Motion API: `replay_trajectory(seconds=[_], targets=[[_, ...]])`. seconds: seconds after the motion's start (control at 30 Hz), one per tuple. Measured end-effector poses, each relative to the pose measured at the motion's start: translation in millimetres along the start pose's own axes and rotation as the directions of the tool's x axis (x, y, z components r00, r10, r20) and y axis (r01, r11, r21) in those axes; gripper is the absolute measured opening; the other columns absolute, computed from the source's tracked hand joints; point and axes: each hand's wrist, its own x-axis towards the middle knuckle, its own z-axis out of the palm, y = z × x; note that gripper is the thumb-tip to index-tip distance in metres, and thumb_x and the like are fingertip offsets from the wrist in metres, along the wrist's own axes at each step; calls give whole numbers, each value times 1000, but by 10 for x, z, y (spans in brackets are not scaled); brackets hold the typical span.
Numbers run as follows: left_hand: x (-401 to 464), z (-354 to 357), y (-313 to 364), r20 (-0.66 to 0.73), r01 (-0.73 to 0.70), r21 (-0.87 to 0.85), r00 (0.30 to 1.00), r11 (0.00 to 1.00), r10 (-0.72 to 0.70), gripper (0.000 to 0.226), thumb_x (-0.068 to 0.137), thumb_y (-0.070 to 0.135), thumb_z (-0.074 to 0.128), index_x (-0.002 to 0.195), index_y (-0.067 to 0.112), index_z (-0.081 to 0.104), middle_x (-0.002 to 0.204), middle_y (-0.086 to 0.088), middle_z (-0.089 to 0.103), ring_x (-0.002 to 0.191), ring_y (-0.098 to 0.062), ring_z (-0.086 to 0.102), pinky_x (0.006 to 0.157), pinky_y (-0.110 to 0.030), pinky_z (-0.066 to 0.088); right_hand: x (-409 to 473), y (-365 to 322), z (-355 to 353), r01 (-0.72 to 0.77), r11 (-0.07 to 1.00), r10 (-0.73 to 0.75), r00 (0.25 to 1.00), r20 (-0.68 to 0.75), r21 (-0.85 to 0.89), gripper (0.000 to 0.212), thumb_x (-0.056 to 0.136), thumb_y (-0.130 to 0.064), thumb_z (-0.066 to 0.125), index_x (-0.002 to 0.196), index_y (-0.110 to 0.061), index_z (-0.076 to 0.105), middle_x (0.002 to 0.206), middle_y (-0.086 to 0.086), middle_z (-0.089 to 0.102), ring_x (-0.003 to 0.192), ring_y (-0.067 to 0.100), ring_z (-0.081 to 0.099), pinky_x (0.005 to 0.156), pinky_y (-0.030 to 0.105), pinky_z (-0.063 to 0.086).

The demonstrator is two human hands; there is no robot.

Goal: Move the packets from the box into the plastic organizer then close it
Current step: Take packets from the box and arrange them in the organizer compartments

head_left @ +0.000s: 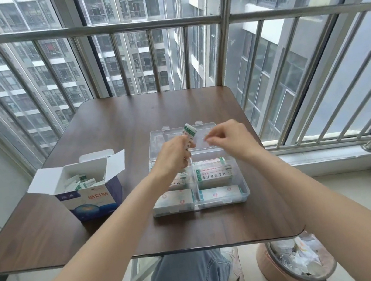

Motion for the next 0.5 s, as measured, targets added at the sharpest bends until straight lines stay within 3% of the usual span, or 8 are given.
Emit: replay_trajectory(seconds=[0.07, 0.13, 0.27, 0.5], targets=[[-44, -37, 35, 61, 5, -72, 998, 997, -1, 35, 99, 13, 26, 84, 11, 57, 63, -2, 47, 45, -8, 32, 41, -15, 27, -82, -46, -88, -71, 900, 98, 994, -39, 429, 14, 88, -17, 64, 100, -14, 70, 85, -2, 71, 71, 5, 61, 69, 17, 48], [-93, -66, 34, 150, -43, -83, 987, 996, 55, 34, 100, 9, 26, 88, 10, 58, 67, -3, 57, 46, -10, 40, 47, -19, 35, -167, -97, -116, -127, 776, 123, 991, 50, 618, 18, 87, -20, 65, 103, -13, 68, 86, 1, 71, 69, 7, 62, 59, 14, 46], [-154, -82, 40, 271, -103, -101, 954, 990, 127, 22, 101, 14, 41, 105, 11, 63, 83, -6, 71, 60, -14, 67, 59, -21, 55, -251, -147, -73, -97, 758, 72, 995, 65, 645, 16, 82, -11, 71, 97, -7, 69, 83, 8, 71, 67, 9, 65, 57, 15, 47], [-172, -126, 51, 66, -171, -204, 980, 964, 188, 14, 85, 12, 67, 98, 7, 68, 84, -5, 74, 66, -21, 72, 61, -25, 59, -289, -174, -62, -41, 746, 41, 999, 16, 664, 16, 78, -7, 73, 93, -9, 69, 83, 10, 71, 65, 9, 63, 62, 17, 52]])
